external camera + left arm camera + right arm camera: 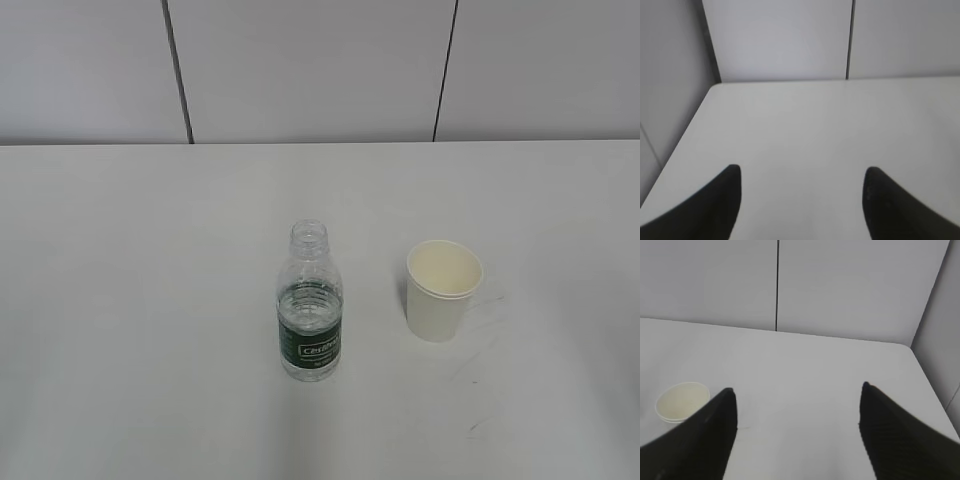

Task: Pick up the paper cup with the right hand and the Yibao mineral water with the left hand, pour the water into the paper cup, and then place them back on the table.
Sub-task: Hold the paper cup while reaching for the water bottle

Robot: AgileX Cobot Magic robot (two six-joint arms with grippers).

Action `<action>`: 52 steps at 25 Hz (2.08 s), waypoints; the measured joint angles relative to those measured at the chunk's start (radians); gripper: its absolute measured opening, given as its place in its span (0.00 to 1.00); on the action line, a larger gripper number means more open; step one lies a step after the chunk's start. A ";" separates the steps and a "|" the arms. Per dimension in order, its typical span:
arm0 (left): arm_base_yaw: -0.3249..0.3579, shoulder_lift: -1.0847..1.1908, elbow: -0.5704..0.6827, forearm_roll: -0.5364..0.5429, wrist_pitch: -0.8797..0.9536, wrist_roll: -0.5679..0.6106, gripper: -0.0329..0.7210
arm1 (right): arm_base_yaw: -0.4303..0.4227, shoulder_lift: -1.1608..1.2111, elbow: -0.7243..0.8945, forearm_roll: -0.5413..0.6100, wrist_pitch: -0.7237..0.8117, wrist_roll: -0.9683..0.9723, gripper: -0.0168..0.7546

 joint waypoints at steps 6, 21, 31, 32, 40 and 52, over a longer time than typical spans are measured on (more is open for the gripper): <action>-0.009 0.000 0.153 -0.074 -0.359 0.000 0.67 | 0.037 0.002 0.064 -0.020 -0.050 -0.002 0.79; -0.009 0.255 0.227 -0.078 -0.646 0.000 0.67 | 0.041 0.069 0.184 -0.030 -0.358 -0.002 0.79; -0.009 0.384 0.227 -0.077 -0.773 0.000 0.67 | 0.041 0.200 0.184 -0.057 -0.440 -0.005 0.79; -0.009 0.402 0.227 -0.077 -0.789 0.000 0.67 | 0.041 0.207 0.184 -0.057 -0.441 -0.005 0.79; -0.009 0.630 0.250 -0.077 -0.955 0.000 0.67 | 0.041 0.268 0.188 -0.057 -0.464 -0.005 0.79; -0.009 0.767 0.265 -0.077 -1.128 0.000 0.67 | 0.041 0.382 0.207 -0.059 -0.595 -0.005 0.79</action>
